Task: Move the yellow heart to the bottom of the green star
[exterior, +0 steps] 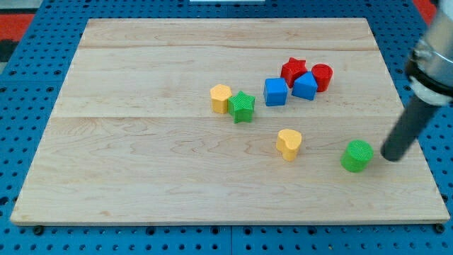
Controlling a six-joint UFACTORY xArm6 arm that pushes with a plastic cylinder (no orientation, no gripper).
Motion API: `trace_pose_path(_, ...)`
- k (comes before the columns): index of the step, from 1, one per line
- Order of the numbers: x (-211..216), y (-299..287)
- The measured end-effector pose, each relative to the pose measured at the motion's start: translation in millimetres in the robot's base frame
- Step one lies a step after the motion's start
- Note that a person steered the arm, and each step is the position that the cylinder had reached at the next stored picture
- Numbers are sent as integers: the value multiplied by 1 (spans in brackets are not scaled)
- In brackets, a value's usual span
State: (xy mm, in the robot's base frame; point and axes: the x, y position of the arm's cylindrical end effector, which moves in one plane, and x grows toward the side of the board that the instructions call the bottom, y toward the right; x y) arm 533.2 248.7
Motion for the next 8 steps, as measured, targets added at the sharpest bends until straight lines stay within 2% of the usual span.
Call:
trace_pose_path(1,14,-3)
trace_pose_path(2,12,-95)
trace_pose_path(3,-11,-145)
trace_pose_path(4,-34,-172)
trace_pose_path(5,-43,-235)
trace_pose_path(6,-58,-241)
trace_pose_path(7,-26,-240)
trace_pose_path(8,-19,-222)
